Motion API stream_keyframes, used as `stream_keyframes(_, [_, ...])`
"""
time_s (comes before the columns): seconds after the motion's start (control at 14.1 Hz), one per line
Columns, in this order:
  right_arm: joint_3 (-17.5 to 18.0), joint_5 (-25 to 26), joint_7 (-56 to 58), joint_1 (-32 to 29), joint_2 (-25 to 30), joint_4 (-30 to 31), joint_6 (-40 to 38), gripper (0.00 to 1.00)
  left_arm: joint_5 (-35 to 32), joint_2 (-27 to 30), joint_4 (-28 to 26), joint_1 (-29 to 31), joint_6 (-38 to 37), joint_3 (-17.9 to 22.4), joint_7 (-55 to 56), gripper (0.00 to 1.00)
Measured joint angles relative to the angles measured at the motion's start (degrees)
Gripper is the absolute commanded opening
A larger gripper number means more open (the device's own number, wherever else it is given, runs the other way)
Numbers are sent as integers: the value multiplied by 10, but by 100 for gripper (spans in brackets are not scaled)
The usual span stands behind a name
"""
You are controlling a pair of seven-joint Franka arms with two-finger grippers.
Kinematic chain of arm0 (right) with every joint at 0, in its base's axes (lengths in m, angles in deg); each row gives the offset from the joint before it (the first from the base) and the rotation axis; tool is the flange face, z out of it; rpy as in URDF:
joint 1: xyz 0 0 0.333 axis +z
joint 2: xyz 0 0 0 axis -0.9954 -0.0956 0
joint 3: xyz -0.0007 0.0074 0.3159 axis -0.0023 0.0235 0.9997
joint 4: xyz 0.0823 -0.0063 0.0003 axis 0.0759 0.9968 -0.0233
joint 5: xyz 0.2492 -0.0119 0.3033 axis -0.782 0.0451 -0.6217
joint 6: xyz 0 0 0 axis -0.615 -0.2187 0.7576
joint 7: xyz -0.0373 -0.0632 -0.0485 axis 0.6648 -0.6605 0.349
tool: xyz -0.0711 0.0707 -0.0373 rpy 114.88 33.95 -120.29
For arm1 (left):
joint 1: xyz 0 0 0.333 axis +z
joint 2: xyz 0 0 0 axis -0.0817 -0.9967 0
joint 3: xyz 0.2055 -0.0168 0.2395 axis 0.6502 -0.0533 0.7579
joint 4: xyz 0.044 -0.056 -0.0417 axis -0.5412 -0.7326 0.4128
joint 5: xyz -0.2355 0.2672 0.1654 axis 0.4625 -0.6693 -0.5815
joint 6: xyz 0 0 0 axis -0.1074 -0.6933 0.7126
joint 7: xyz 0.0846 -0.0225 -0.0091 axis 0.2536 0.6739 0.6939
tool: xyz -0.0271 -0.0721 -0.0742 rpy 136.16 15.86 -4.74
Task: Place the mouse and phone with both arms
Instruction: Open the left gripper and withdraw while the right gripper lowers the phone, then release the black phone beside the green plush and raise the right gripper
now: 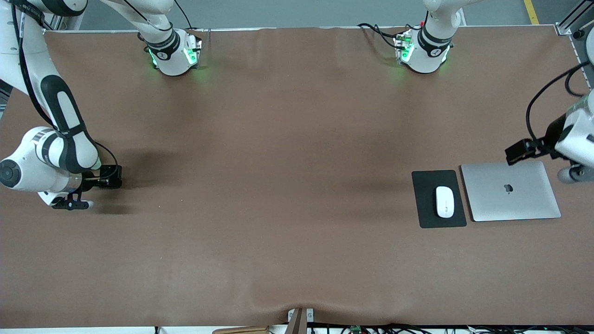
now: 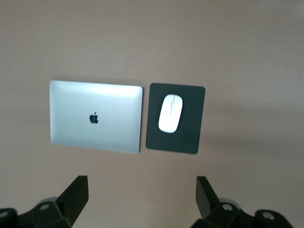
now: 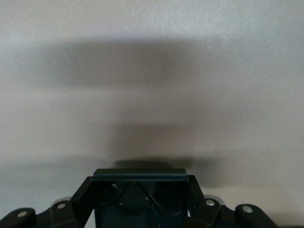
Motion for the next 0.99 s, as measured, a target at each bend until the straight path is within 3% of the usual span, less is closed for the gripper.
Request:
stream_keyframes(0.43, [7,1,1,2,-1,-27,-16,100,44,51,-3,-2,-31,3,-6,100])
stream_keyframes(0.5, [9,1,1,4,3,-47,-40,100,47,55,-5,-15,-31,19,-17,100])
stream_keyframes(0.78, [15,1,-13,50,46,-130,-144,100,52,70,-21,-128,-33,146,-40,100])
stream_keyframes(0.99, [18,0,-81,99,101,-139,-199,100,52,86,-41,-169,-33,186,-41,100])
